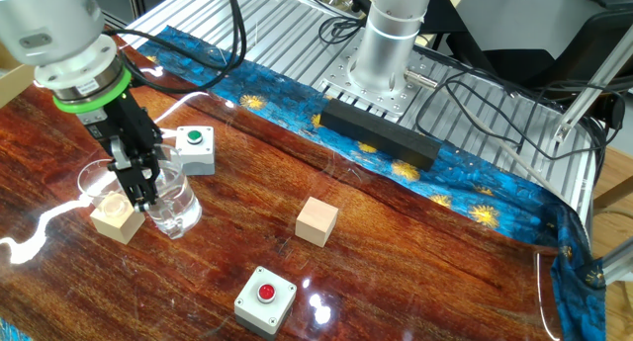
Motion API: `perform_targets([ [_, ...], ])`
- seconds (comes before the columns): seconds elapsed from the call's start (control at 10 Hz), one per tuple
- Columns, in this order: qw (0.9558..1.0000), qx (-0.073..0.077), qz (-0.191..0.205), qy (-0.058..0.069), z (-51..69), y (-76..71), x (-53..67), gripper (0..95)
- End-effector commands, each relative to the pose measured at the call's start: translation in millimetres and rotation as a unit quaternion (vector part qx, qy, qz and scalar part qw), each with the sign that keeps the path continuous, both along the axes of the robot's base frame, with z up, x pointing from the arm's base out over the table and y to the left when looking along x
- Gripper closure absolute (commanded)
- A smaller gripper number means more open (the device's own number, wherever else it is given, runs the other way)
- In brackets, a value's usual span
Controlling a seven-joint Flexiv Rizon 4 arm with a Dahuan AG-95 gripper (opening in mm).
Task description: Pour the water from one cup into another empty cup
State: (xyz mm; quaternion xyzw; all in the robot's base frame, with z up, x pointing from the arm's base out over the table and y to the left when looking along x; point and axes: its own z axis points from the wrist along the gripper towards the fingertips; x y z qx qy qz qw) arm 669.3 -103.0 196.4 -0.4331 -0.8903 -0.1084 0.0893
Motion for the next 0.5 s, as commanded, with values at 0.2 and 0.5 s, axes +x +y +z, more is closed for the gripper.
perform_targets([
  [0.2,0.9998,0.003,-0.018,0.003,0.2,0.9,-1.9,95.0],
  [0.5,0.9987,0.009,-0.049,0.012,0.0,0.4,-1.3,95.0],
])
